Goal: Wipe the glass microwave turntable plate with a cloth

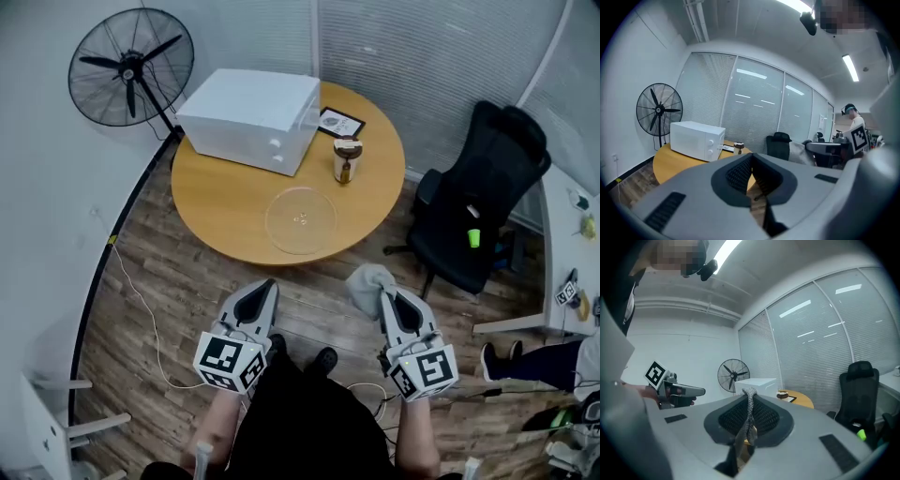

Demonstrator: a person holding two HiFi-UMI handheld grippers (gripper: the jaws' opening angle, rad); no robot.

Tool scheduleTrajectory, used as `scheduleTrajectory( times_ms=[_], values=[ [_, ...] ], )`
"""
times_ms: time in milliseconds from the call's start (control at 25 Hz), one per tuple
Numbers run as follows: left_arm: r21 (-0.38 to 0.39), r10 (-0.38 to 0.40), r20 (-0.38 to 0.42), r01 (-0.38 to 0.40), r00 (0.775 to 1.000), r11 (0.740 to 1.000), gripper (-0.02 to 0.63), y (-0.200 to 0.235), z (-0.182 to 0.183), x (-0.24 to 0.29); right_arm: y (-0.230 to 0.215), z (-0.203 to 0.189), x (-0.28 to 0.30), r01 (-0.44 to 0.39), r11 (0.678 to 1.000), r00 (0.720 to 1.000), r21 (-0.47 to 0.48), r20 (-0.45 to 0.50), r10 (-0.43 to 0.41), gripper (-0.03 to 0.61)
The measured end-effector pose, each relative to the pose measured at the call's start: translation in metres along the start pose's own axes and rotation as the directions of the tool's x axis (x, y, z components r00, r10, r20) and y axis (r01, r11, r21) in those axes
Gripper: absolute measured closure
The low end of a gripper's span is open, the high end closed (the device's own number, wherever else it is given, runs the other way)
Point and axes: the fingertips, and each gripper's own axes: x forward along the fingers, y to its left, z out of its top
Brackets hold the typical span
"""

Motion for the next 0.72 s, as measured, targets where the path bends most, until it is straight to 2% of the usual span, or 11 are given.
scheduleTrajectory(
  times_ms=[360,720],
  values=[
    [-0.013,0.005,-0.058,-0.006,0.998,1.0,0.618,0.009,-0.021,0.0,-0.004,-0.019,0.003,0.015,0.999,0.999,0.037,-0.044,-0.014,0.541],
    [-0.043,0.011,-0.087,-0.015,0.996,0.999,0.618,0.045,-0.032,0.025,-0.005,-0.027,0.045,0.011,0.999,0.996,0.041,-0.089,-0.007,0.54]
  ],
)
